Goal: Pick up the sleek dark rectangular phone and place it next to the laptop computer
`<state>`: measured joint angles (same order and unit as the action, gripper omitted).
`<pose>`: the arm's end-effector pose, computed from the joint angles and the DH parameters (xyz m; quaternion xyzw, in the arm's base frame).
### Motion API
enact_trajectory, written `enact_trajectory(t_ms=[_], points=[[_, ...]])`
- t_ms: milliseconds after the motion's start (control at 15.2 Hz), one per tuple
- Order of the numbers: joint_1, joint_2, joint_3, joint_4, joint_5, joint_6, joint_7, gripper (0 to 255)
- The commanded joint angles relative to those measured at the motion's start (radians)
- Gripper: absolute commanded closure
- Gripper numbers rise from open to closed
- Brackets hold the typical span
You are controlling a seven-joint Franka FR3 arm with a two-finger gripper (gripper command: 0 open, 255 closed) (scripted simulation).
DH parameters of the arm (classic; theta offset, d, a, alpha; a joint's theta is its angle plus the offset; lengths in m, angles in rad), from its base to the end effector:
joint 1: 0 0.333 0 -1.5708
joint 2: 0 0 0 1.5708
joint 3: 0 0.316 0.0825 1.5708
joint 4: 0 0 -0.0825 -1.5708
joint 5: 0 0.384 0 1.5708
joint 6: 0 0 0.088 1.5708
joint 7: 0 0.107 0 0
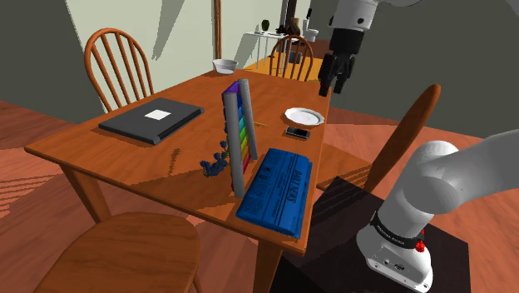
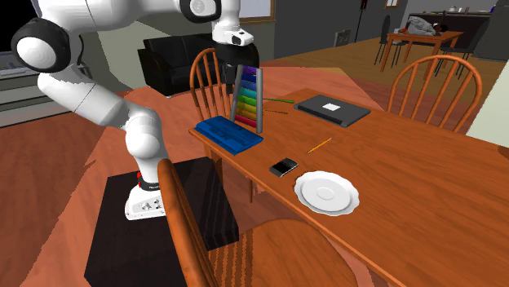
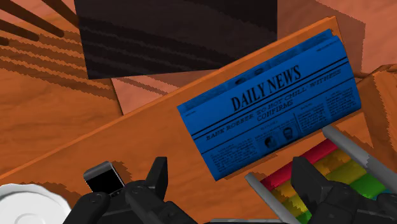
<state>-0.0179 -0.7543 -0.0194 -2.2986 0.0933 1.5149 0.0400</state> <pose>0.3103 -0.0031 0.6035 -0.9979 0.0339 0.0149 0.0532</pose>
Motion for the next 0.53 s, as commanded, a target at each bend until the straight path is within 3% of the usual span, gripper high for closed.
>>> enact_trajectory(t_ms=[0, 462], points=[[0.0, 0.0, 0.0, 0.0, 0.0, 0.0, 0.0, 0], [-0.018, 0.129, -0.067, -0.075, -0.071, 0.204, -0.129, 0]])
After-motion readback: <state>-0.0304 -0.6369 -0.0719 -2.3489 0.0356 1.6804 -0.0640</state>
